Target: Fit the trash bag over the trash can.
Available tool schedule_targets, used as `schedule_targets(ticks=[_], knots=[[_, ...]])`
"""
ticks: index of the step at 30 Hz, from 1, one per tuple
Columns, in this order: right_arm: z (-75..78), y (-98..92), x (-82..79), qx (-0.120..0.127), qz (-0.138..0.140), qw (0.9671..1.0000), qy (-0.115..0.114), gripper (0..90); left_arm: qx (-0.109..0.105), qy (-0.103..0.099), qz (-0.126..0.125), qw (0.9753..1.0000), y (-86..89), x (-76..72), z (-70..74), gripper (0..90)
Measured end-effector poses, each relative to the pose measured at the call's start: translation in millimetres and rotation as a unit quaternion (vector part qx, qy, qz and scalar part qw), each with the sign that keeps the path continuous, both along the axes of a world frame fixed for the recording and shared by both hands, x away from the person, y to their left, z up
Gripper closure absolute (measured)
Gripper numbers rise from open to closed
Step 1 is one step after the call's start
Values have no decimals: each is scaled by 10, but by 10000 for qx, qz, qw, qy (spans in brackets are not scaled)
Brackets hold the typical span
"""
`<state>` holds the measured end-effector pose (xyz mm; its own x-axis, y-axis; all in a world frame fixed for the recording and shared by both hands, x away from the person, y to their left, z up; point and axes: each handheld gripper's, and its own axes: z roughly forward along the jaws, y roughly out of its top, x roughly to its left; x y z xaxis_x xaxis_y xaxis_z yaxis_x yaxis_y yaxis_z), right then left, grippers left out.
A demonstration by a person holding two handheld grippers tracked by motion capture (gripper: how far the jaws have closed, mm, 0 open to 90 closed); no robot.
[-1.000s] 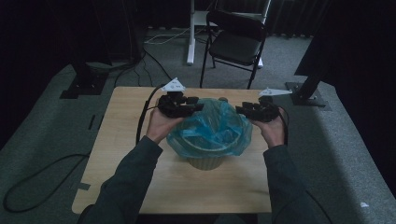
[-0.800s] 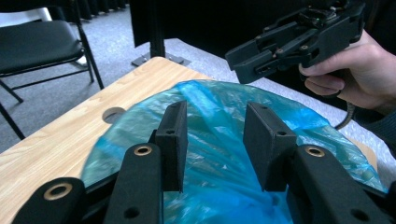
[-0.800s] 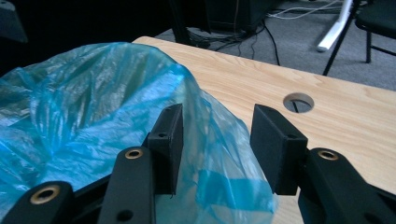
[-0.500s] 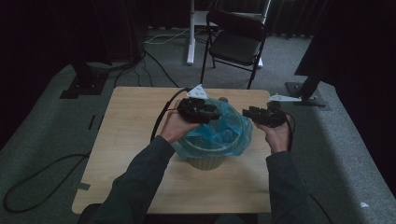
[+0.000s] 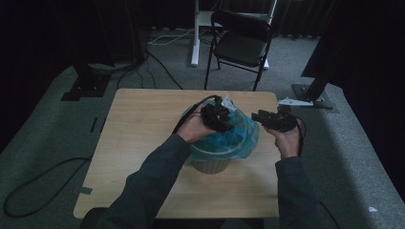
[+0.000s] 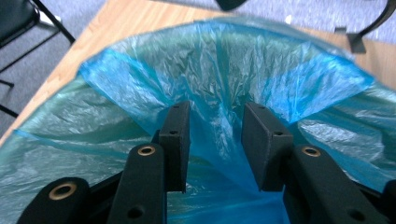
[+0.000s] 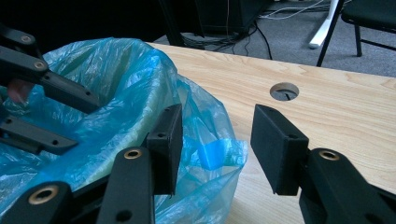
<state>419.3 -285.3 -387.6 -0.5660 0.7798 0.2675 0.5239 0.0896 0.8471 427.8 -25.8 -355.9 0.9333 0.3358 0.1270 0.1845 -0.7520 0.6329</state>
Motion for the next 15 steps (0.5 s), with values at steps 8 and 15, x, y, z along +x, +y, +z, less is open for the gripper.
schedule_targets(ticks=[8,15], knots=[[6,32,-2,-27,62,10000,-13,525,789,83,59,9968,-107,50,-129,617],[5,44,-1,-58,102,9999,2,524,1283,236,113,9914,-174,95,-220,611]])
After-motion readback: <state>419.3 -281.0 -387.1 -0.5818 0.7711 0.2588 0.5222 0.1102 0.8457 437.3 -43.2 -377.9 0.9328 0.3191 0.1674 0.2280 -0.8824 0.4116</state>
